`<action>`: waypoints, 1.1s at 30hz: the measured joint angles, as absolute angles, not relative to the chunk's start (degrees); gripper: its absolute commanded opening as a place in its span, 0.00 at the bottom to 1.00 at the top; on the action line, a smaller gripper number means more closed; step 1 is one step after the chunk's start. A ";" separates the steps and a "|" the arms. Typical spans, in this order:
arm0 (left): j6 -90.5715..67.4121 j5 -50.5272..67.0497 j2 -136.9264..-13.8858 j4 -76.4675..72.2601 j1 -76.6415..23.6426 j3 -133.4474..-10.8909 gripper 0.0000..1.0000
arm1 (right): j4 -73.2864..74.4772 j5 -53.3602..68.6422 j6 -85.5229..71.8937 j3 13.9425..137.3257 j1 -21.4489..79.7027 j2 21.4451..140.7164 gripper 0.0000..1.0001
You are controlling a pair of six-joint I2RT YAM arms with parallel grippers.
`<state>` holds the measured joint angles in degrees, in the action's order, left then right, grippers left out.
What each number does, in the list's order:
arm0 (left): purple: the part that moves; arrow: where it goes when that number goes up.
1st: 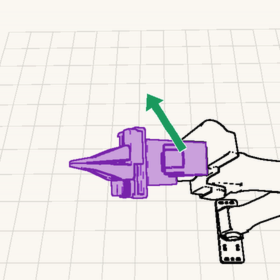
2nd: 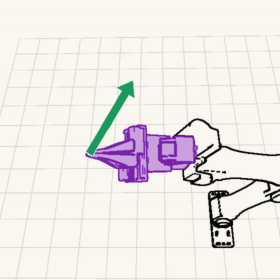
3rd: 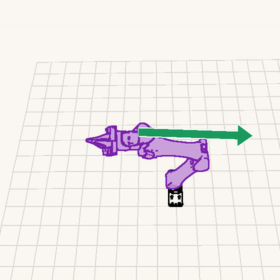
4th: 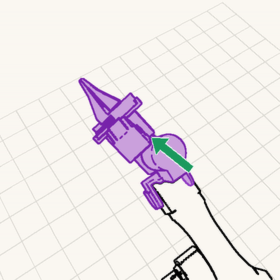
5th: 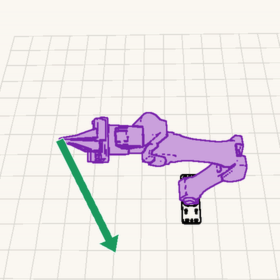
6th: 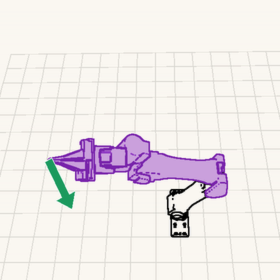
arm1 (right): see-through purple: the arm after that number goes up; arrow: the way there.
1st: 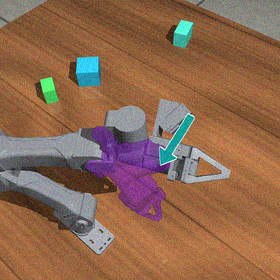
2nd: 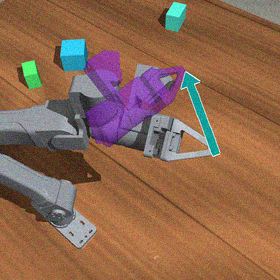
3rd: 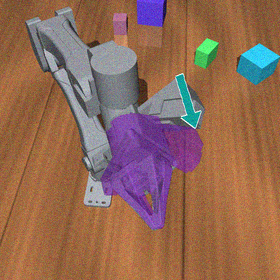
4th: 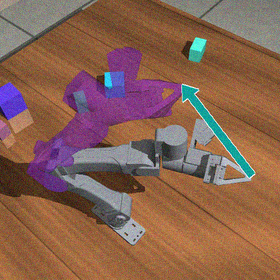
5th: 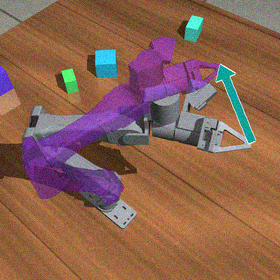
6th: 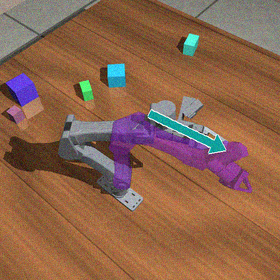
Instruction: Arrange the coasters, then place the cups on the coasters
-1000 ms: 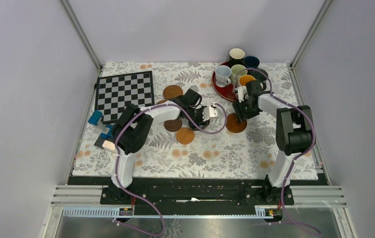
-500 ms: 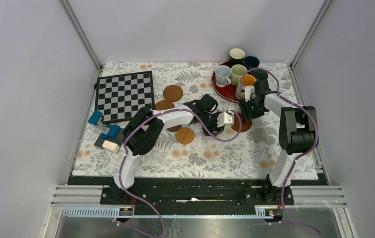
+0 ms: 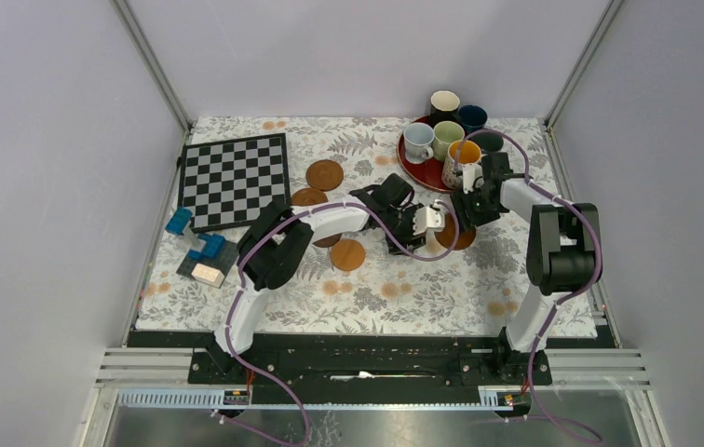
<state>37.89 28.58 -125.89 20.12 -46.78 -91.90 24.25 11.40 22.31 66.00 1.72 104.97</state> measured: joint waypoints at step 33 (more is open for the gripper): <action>20.27 14.98 -114.69 20.53 -19.27 -87.22 0.76 | 26.50 19.68 17.06 71.02 1.69 91.55 0.71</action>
